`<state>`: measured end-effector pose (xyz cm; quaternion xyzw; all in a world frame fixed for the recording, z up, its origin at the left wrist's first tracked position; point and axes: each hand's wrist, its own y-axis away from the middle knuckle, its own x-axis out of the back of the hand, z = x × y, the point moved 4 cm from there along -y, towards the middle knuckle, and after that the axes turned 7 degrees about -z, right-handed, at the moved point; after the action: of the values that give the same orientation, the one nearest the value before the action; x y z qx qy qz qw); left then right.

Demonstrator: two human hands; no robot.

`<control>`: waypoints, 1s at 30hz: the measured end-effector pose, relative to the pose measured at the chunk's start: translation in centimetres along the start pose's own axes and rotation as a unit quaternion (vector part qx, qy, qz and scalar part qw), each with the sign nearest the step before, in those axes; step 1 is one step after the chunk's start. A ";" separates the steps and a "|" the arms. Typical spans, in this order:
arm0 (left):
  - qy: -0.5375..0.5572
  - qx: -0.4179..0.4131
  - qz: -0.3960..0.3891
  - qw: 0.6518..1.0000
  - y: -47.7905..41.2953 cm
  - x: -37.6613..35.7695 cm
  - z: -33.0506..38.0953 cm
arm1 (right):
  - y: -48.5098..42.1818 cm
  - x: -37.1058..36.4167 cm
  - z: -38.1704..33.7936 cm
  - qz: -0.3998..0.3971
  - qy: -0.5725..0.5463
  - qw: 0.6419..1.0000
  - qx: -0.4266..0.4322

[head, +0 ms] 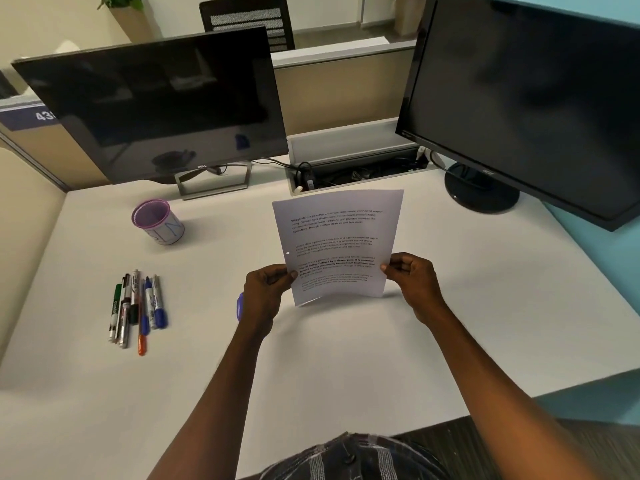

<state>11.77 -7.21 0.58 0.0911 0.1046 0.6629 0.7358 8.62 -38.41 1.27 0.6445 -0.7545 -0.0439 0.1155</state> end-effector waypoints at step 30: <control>-0.014 0.135 0.092 0.987 -2.0 -6.6 -6.6 | -4.9 4.4 4.7 0.069 0.183 0.977 -0.082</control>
<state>11.23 -14.03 -6.10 0.2079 0.1736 0.7062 0.6542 11.64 -43.95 -3.79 0.5760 -0.7571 0.0214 0.3074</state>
